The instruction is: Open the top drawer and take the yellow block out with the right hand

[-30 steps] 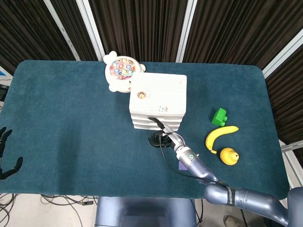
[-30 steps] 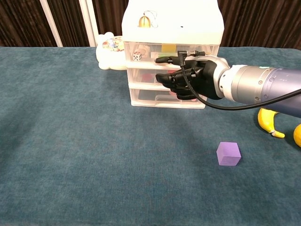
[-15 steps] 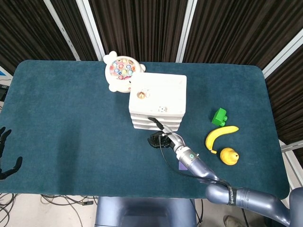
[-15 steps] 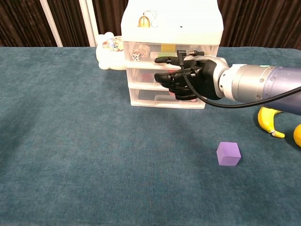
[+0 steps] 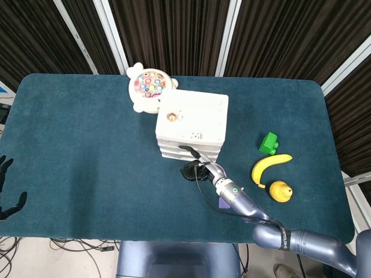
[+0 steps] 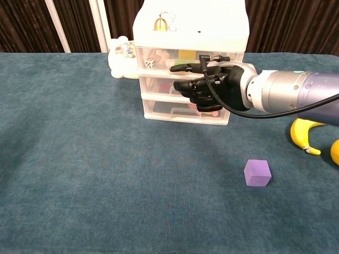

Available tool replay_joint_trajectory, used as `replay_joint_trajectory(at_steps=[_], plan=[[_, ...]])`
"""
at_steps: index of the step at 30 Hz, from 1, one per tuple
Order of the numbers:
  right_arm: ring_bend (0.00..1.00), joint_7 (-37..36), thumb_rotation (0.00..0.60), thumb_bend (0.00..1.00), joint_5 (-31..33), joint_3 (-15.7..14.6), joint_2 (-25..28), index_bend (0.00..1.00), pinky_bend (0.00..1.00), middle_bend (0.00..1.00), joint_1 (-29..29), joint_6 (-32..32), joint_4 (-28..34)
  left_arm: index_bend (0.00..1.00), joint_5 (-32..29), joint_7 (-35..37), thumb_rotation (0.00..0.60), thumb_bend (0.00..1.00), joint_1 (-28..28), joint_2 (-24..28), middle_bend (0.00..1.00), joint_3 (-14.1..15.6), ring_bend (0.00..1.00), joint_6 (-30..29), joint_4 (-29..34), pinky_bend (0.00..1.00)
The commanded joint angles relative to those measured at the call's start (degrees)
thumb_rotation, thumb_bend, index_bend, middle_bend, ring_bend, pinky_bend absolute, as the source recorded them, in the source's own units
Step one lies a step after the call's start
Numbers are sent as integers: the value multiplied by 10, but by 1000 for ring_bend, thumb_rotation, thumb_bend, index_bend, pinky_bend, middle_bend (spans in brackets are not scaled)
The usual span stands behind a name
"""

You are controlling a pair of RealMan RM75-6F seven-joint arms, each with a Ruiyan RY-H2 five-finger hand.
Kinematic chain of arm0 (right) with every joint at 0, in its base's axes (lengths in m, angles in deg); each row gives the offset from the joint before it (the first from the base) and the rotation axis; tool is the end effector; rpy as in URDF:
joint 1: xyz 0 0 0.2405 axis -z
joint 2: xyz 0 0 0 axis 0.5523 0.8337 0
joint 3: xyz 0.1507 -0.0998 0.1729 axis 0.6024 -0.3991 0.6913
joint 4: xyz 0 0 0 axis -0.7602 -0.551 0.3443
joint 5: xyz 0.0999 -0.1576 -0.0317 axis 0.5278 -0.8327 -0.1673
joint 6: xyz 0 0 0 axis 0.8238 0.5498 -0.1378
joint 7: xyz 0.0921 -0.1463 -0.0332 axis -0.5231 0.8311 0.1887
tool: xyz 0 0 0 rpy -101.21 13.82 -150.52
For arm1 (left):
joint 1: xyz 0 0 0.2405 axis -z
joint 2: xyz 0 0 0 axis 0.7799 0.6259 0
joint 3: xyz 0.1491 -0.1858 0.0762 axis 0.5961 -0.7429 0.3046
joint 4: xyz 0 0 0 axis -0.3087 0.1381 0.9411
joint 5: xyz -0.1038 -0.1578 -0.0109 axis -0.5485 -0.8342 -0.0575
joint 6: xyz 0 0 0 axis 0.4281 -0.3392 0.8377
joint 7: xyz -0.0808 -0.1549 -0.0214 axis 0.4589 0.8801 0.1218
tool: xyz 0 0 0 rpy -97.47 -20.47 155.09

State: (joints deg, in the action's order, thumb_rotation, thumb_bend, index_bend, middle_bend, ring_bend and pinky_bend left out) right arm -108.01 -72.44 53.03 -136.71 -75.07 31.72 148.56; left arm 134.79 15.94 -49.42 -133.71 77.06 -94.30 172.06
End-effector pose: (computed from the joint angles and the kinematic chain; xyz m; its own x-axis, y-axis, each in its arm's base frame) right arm -0.0744 -0.3544 -0.0343 -0.6353 -0.6231 0.4562 -0.6999 0.2148 -0.6812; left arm -0.2985 0.1975 0.1951 0.2756 -0.0437 0.9603 0.9583 0.0906 -0.2709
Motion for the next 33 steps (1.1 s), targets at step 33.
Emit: replay_joint_trajectory(at_steps=[33], plan=[[914,-19,600,514,-40,-29,3,186,992,814,21,24,25,45,-3,-2,600,364,-1,-1,0,-2,0,-1,-1,0]])
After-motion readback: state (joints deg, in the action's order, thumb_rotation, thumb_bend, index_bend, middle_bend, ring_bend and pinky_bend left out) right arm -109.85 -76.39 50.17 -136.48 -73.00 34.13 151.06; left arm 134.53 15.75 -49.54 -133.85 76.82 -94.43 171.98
